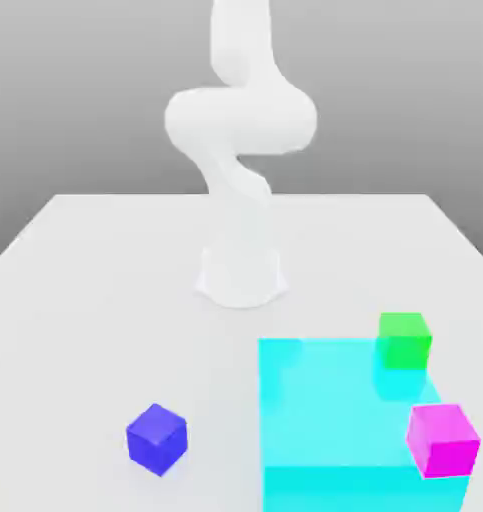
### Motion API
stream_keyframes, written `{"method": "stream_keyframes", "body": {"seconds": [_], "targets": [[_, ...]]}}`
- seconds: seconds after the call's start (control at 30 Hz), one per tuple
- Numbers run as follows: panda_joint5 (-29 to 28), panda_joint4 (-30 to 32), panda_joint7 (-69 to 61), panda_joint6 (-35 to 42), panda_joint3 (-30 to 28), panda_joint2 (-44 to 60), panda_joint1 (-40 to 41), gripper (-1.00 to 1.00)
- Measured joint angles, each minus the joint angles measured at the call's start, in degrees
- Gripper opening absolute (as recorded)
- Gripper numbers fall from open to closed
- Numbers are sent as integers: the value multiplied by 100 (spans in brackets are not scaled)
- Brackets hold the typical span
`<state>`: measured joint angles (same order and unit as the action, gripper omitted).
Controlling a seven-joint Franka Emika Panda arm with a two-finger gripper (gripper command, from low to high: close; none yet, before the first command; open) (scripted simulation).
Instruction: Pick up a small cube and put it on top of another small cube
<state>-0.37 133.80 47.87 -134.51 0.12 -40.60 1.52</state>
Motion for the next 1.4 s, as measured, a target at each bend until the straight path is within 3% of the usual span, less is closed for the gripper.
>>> {"method": "stream_keyframes", "body": {"seconds": [0.43,0.73,0.93,0.97,1.2,1.4], "targets": [[-159,1054,1039,-1426,-103,2737,676,0],[74,1768,1499,-2406,-254,4605,1038,0],[249,1651,1436,-3369,-152,5849,1129,0],[248,1629,1437,-3475,-137,5978,1144,-100],[231,1631,1451,-3475,-126,5972,1158,-100],[113,1824,1533,-2558,-148,4861,1104,-100]]}}
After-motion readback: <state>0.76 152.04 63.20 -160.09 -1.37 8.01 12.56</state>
